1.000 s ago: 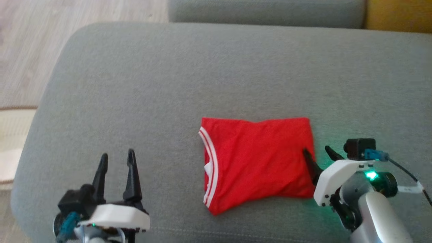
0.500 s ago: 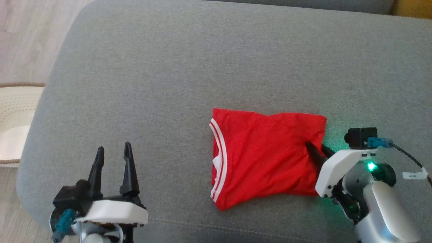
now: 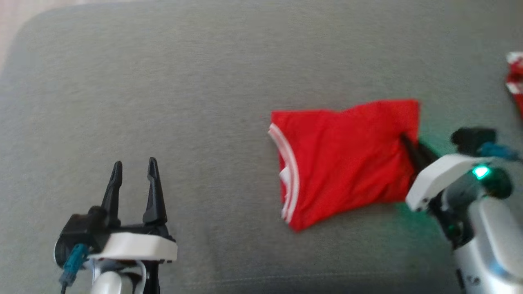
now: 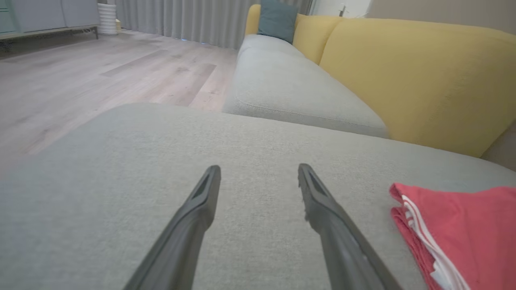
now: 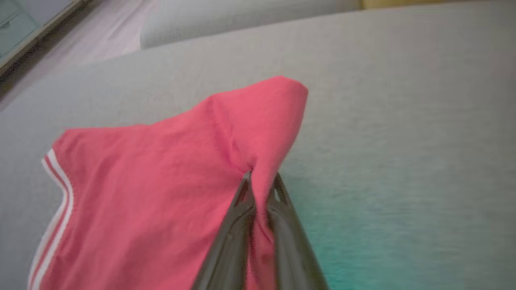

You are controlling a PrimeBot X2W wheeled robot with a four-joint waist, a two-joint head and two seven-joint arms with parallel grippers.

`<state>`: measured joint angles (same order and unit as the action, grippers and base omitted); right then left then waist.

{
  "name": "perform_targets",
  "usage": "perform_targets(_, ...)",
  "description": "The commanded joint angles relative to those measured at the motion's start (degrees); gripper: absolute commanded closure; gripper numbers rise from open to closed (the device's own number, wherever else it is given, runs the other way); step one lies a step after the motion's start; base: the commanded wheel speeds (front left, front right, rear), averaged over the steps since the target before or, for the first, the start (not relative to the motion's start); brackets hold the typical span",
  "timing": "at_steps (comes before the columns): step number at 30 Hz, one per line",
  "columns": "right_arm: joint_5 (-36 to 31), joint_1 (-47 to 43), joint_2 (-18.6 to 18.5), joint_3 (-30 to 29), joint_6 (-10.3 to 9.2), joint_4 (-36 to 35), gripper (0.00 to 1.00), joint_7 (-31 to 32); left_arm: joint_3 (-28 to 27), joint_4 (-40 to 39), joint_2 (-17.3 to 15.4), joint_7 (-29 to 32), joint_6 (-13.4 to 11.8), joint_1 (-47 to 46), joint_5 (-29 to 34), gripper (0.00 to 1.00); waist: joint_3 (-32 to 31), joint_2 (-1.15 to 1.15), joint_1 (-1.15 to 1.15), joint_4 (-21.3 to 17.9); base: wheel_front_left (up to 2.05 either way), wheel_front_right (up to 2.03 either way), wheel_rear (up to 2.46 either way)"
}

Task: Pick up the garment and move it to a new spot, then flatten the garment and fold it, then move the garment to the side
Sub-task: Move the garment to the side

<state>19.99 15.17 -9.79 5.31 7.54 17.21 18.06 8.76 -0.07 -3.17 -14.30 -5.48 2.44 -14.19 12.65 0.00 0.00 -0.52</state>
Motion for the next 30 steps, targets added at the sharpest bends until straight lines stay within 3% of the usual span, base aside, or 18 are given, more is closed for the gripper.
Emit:
perform_targets(1, -0.40, 2.34, -1.09, -0.03, -0.05, -2.74, 1.00, -0.79, -1.36, -2.23, 0.07, -0.70, 0.31, -2.70, 0.65, 0.00, 1.18, 0.00, 0.00, -4.14, 0.00, 0.00, 0.00)
perform_targets(11, -2.30, 4.94, -0.52, -4.95, -0.05, -7.92, 1.00, -2.12, -0.24, -3.26, -2.01, 0.46, 1.23, -6.35, 2.54, 0.00, 6.86, 0.00, 0.00, -19.32, 0.00, 0.00, 0.00)
perform_targets(17, -2.87, 8.01, 1.09, -3.32, -0.05, -7.15, 1.00, -4.05, 0.34, -4.48, -3.48, 2.33, 1.65, -9.01, 3.48, 0.00, 9.39, 0.00, 0.00, -24.58, 0.00, 0.00, 0.00)
perform_targets(23, -3.59, 12.53, 1.34, -2.60, -0.05, -5.01, 1.00, -5.30, 0.71, -4.62, -3.68, 2.85, 1.51, -9.50, 3.43, 0.00, 9.12, 0.00, 0.00, -24.98, 0.00, 0.00, 0.00)
perform_targets(30, -5.68, 22.06, -1.97, -5.91, -0.05, 1.40, 1.00, -4.41, 0.98, -3.76, -2.73, 1.47, 1.09, -10.03, 2.24, 0.00, 7.99, 0.00, 0.00, -20.12, 0.00, 0.00, 0.00)
